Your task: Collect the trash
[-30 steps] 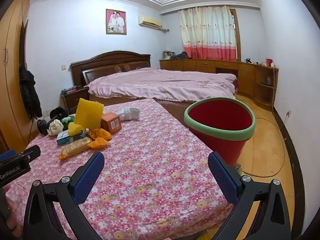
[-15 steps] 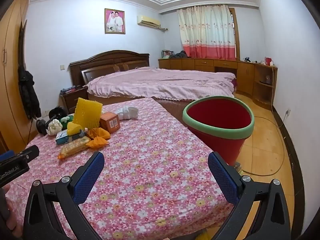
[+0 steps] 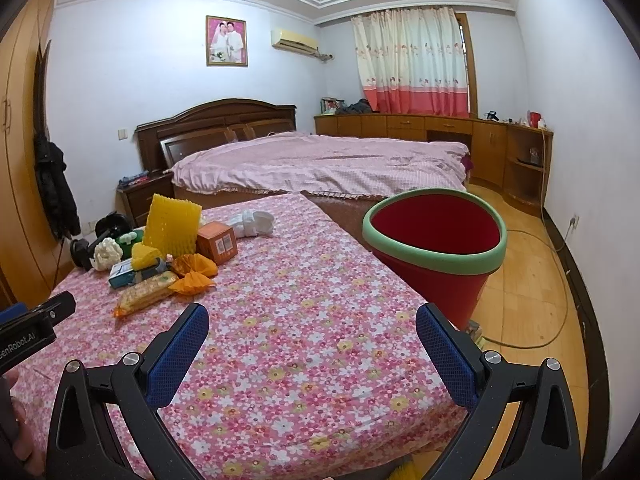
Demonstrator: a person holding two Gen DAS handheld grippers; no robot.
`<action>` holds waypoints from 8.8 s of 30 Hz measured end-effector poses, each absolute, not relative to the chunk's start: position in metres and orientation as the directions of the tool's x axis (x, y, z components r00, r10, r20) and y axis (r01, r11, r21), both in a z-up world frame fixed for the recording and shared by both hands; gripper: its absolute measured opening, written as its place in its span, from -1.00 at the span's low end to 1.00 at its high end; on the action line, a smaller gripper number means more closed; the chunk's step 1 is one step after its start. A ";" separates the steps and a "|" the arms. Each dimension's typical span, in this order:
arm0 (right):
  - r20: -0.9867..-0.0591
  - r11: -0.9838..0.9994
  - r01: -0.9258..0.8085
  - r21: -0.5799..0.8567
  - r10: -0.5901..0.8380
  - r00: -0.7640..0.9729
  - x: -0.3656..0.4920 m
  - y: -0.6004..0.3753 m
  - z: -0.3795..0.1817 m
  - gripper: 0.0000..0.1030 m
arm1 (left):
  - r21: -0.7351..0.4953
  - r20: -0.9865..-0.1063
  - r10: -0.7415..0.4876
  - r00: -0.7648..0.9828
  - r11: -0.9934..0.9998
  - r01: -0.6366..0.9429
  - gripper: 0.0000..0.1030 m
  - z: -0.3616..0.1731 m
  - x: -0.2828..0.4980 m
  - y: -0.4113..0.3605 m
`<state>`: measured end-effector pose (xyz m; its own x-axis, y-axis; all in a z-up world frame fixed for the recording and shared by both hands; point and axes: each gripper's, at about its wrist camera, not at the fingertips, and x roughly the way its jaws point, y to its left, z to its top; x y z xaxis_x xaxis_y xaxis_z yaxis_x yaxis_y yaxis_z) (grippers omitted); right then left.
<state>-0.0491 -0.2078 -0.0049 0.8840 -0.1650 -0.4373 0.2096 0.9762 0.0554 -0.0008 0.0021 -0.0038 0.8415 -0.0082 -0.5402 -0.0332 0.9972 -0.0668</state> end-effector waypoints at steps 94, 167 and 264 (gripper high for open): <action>-0.551 0.992 -0.025 0.127 0.092 0.829 0.049 -0.202 0.002 0.99 | -0.030 -0.715 -0.026 0.699 1.000 0.006 0.84 -0.015 0.107 0.021; -0.669 0.969 0.004 0.245 0.166 0.725 0.142 -0.193 -0.003 -0.53 | -0.205 -0.794 -0.240 0.559 0.971 0.124 0.29 -0.035 0.230 0.004; -0.590 0.851 0.392 0.350 -0.125 0.797 0.078 -0.455 0.006 0.29 | -0.219 -0.736 -0.545 0.401 0.753 0.620 -0.28 -0.002 0.188 -0.305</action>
